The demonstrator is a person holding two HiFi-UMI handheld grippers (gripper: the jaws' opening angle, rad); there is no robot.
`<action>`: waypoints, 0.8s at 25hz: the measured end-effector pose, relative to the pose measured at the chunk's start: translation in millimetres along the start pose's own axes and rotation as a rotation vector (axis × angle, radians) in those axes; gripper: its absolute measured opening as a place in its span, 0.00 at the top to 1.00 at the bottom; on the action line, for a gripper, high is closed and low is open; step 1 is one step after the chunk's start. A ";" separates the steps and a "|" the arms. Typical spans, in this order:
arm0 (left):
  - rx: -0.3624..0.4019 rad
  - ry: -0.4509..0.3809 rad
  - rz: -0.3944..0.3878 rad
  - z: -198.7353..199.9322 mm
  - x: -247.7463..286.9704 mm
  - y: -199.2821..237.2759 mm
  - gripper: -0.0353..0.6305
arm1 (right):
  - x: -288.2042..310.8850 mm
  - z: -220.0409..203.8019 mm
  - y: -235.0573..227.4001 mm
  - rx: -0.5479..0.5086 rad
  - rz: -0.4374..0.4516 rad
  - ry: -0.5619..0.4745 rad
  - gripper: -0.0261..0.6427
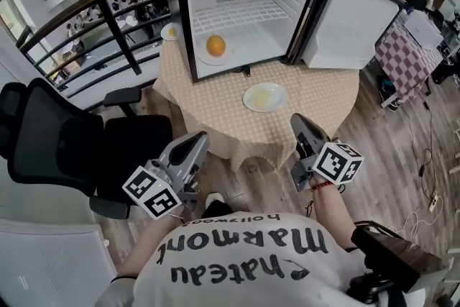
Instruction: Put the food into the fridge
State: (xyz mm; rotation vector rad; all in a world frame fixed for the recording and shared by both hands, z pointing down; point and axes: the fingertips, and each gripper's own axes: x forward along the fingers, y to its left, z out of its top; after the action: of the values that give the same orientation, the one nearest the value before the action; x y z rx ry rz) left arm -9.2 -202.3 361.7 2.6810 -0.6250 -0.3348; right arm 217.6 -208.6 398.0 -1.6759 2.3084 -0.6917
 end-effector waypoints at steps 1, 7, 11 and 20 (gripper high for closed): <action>0.009 -0.009 0.008 -3.2 -3.1 -11.8 0.95 | -11.3 -2.4 3.0 -0.023 0.017 0.016 0.94; 0.036 -0.028 0.044 -25.9 -10.0 -78.0 0.95 | -83.8 4.2 14.8 -0.058 0.113 0.026 0.94; 0.075 -0.051 0.088 -35.1 -16.8 -113.4 0.95 | -132.7 1.8 12.6 -0.046 0.142 0.027 0.94; 0.060 -0.079 0.142 -53.8 -41.5 -182.7 0.95 | -198.3 -8.2 18.8 -0.037 0.197 0.050 0.94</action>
State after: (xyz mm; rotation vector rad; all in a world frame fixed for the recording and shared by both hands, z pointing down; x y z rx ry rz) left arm 40.1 -14.7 343.1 2.6720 -0.8570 -0.3896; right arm 264.5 -16.2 375.2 -1.4352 2.4921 -0.6608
